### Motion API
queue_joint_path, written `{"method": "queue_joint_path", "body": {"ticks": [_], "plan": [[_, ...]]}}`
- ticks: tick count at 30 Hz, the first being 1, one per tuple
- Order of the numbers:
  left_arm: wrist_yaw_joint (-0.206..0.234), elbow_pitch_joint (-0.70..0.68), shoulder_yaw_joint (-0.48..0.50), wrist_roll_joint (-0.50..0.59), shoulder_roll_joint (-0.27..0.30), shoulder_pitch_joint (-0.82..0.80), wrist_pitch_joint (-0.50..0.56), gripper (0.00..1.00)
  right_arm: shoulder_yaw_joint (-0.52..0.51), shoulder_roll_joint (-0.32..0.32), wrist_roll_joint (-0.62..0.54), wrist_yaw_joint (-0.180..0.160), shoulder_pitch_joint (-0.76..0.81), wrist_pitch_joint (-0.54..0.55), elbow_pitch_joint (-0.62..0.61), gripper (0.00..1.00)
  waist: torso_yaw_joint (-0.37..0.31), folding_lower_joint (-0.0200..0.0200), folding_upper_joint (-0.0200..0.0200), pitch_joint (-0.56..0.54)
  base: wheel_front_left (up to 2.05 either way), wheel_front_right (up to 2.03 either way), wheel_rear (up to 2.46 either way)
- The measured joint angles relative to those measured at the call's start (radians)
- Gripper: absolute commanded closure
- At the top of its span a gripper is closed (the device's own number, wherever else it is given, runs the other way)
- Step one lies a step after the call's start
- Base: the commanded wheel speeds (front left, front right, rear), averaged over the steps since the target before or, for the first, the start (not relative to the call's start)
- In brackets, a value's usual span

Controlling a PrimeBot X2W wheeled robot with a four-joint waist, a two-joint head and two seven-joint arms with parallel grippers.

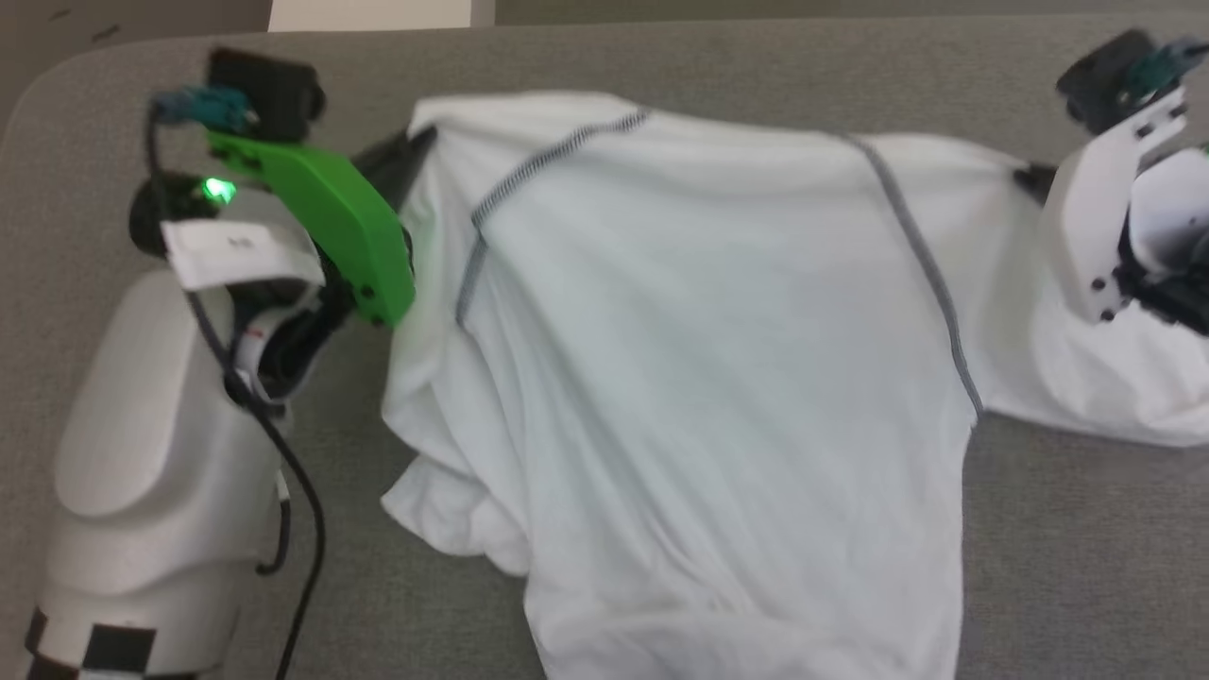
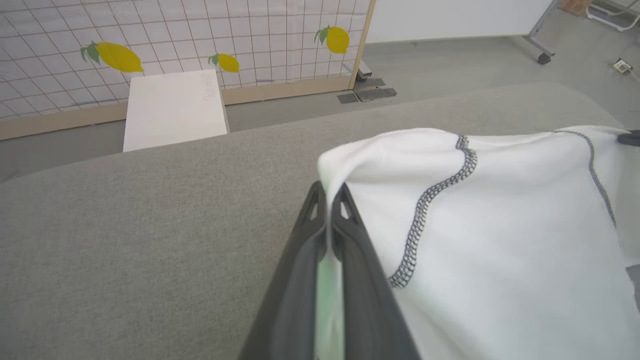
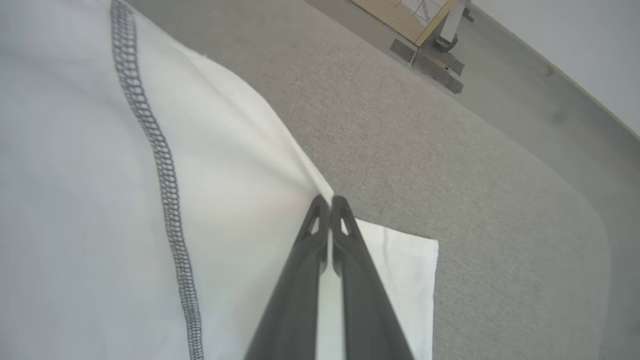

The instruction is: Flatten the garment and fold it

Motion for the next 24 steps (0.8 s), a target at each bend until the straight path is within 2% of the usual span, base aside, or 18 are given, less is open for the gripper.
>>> {"method": "queue_joint_path", "body": {"ticks": [2, 6, 13, 17, 24], "plan": [[0.0, -0.013, 0.019, -0.031, 0.001, -0.038, 0.0, 1.0, -0.016, -0.014, -0.003, 0.0, -0.028, 0.009, -0.038, 1.0, -0.013, 0.0, 0.0, -0.009, 0.0, 0.0, 0.0], [0.005, -0.019, 0.038, -0.024, 0.012, -0.128, 0.004, 1.0, -0.045, -0.04, -0.031, 0.0, -0.096, 0.034, -0.091, 1.0, -0.038, 0.0, 0.0, -0.017, 0.0, 0.0, 0.0], [0.066, 0.005, 0.096, -0.013, 0.008, -0.322, -0.034, 1.0, -0.082, -0.041, -0.094, 0.0, -0.294, 0.033, -0.123, 1.0, -0.063, 0.0, 0.0, 0.028, 0.0, 0.0, 0.0], [0.096, 0.034, 0.122, 0.014, 0.007, -0.434, -0.072, 1.0, -0.113, -0.017, -0.143, 0.0, -0.409, 0.006, -0.108, 1.0, -0.073, 0.0, 0.0, 0.073, 0.0, 0.0, 0.0], [0.132, 0.092, 0.153, 0.073, 0.011, -0.638, -0.193, 1.0, -0.218, 0.074, -0.289, 0.001, -0.606, -0.113, -0.035, 1.0, -0.094, 0.0002, 0.0, 0.167, 0.0, 0.0, 0.0]]}}
